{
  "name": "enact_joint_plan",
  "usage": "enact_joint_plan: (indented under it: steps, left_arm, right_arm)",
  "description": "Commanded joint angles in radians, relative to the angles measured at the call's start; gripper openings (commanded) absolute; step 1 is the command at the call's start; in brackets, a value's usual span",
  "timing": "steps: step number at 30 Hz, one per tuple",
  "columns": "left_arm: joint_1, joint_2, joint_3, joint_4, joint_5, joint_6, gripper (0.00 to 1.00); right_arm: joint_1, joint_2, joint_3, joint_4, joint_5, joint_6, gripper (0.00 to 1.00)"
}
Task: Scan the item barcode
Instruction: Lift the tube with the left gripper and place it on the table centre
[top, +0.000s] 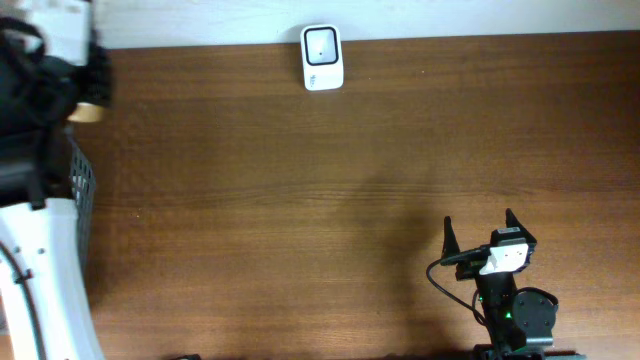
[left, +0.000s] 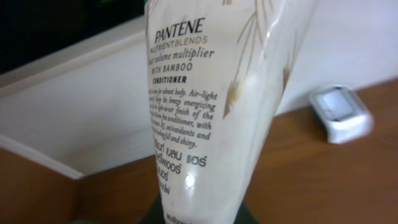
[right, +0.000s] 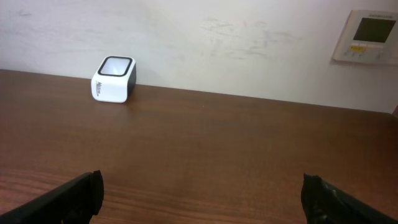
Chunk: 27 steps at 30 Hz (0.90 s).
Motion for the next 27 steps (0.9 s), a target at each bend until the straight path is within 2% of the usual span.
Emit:
enact_joint_plan:
  steps: [1,14,23,27]
  left_arm:
    - [-0.131,0.033,0.021,-0.031,0.019,-0.009,0.00]
    - [-0.469,0.237,0.018,-0.196,0.016,-0.007,0.00]
    - [-0.635,0.384,0.018,-0.237,0.019,0.121,0.00]
    - [-0.706,0.456,0.018,-0.229,0.020,0.127,0.00]
  right_arm:
    - [-0.007,-0.003,-0.007,-0.003,0.002,0.008,0.98]
    - [-0.007,-0.003,-0.007,-0.004,0.002,0.008,0.98]
    - [-0.007,-0.003,-0.007,-0.004,0.002,0.008,0.98]
    - [-0.007,-0.003,-0.007,-0.004,0.002,0.008,0.98]
